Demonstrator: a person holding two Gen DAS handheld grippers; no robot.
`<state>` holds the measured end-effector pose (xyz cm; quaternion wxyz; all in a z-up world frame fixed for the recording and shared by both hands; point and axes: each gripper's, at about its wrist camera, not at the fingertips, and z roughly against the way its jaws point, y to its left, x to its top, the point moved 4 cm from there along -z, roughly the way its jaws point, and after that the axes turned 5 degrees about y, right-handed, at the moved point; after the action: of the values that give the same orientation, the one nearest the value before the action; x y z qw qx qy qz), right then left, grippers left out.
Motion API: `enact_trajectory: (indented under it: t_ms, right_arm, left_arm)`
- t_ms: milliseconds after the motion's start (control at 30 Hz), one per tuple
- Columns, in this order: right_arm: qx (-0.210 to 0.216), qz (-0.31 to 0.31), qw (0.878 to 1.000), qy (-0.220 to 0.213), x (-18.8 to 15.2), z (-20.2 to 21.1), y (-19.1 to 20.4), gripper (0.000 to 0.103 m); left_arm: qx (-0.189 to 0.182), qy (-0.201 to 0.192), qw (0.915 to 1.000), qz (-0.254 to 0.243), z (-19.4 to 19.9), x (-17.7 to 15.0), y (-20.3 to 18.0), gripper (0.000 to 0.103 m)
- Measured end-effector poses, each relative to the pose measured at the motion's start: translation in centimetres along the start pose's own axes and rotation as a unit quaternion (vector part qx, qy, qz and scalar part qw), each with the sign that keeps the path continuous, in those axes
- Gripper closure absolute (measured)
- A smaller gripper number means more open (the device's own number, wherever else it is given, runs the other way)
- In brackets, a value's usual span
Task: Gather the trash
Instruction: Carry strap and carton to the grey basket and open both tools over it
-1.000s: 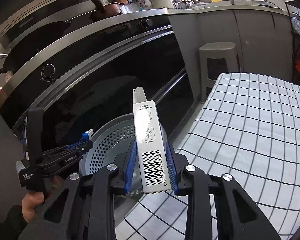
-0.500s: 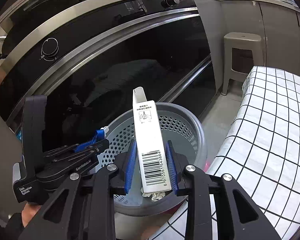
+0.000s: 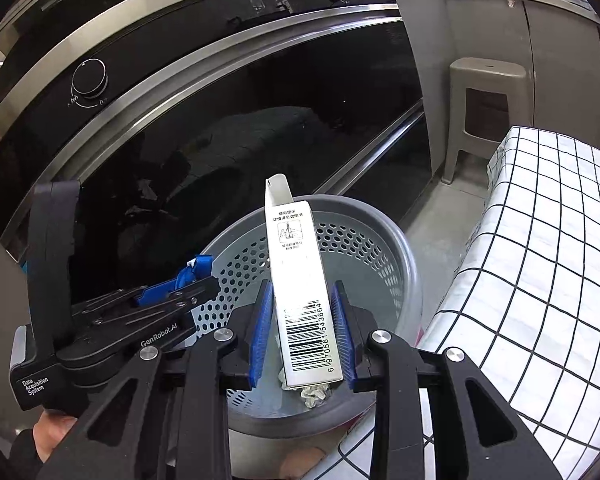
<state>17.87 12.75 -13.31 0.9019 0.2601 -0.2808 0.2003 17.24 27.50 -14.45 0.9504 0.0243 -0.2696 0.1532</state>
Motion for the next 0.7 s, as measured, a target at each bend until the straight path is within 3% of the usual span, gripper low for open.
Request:
enact_trajectory:
  t_ms: [133,200,700]
  right_arm:
    - [-0.008,0.002,1.0,0.0,-0.1,0.1,0.0,0.073]
    - [-0.01,0.001,1.0,-0.001,-0.1,0.3,-0.1,0.073]
    - [-0.021,0.0,1.0,-0.013,-1.2,2.1,-0.1,0.072]
  left_arm:
    - [0.003,-0.003,1.0,0.004,0.2,-0.1,0.2,0.05]
    - [0.005,-0.009,0.9999,0.008,0.4,-0.1,0.3,0.045]
    - [0.005,-0.013,0.9998,0.014,0.8,-0.2,0.3,0.042]
